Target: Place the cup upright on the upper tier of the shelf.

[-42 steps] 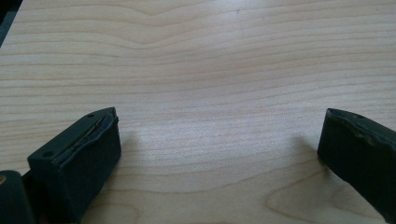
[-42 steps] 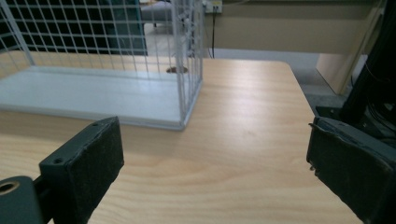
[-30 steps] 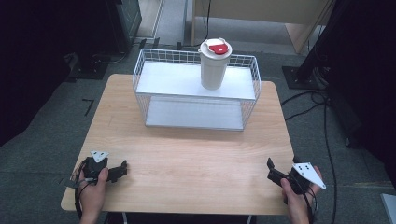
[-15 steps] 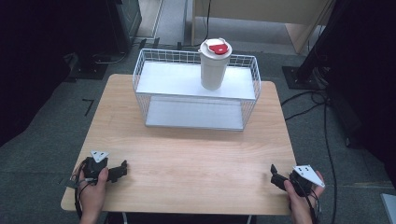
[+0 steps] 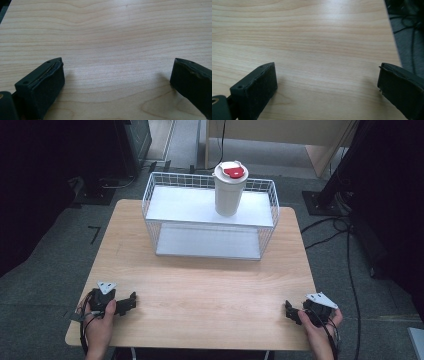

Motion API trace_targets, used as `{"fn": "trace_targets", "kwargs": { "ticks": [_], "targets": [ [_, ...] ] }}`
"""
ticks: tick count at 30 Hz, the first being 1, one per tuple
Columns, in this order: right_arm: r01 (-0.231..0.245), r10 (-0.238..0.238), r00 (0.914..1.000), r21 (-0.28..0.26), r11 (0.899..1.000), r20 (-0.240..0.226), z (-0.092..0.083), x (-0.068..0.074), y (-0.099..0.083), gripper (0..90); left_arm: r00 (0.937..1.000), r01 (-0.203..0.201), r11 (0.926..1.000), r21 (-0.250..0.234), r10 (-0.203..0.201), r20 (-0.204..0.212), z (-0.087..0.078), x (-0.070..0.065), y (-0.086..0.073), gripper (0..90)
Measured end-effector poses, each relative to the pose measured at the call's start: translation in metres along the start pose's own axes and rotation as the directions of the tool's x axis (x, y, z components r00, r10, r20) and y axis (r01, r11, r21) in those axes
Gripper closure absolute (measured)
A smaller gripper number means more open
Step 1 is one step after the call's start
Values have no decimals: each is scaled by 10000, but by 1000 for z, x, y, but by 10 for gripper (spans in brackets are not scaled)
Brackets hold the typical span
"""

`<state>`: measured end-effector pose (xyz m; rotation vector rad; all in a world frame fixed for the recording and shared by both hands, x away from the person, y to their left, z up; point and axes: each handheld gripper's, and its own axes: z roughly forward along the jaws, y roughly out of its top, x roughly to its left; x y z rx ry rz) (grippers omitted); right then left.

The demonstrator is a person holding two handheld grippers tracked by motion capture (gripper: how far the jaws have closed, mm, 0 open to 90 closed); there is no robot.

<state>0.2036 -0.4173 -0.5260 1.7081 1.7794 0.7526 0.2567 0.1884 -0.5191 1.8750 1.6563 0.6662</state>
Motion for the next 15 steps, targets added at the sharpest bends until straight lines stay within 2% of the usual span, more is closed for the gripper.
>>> {"fn": "trace_targets", "kwargs": {
  "ticks": [2, 15],
  "targets": [
    [-276, 278, 9994, 114, 9996, -198, 1, -1, 0, 19, 10000, -16, 10000, 5, 16, 5, 0, 0, 0, 0],
    [-254, 258, 9993, 144, 9996, -279, 0, -1, -1, 19, 10000, -7, 10000, 2, 7, 14, 0, 0, 0, 0]
  ]
}}
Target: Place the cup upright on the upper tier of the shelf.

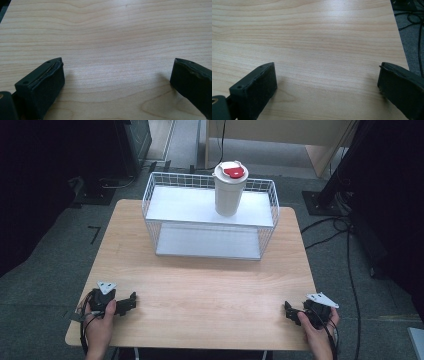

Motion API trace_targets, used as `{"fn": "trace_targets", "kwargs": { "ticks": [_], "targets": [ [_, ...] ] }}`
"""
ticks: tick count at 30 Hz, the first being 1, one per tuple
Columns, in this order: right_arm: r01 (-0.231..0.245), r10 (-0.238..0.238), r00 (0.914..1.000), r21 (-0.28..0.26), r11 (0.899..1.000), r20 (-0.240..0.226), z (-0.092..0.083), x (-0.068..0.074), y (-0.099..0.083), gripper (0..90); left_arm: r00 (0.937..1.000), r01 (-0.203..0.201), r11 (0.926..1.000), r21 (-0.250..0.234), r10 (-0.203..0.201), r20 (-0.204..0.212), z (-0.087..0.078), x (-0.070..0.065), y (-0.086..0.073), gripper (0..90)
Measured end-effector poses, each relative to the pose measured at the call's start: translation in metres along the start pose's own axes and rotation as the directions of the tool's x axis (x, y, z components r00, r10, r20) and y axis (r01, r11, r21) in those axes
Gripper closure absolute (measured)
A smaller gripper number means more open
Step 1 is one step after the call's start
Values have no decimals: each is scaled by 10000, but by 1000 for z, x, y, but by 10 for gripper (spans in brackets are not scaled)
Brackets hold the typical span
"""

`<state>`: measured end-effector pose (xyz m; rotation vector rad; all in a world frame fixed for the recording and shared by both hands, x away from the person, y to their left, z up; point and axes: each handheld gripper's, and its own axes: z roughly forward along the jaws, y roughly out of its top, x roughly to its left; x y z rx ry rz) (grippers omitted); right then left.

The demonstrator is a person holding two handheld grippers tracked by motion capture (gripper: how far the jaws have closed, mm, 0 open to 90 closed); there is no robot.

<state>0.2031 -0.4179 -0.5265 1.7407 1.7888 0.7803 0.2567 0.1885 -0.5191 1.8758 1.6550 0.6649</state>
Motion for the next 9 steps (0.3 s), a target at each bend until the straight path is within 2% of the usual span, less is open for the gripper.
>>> {"fn": "trace_targets", "kwargs": {
  "ticks": [7, 9],
  "targets": [
    [6, -6, 10000, -5, 10000, 38, 0, 0, 0, 12, 10000, -5, 10000, 4, 5, -7, 0, 0, 0, 0],
    [-167, 166, 9997, 42, 9999, 176, 0, -1, 0, 1, 10000, -1, 10000, -3, 1, -2, 0, 0, 0, 0]
  ]
}}
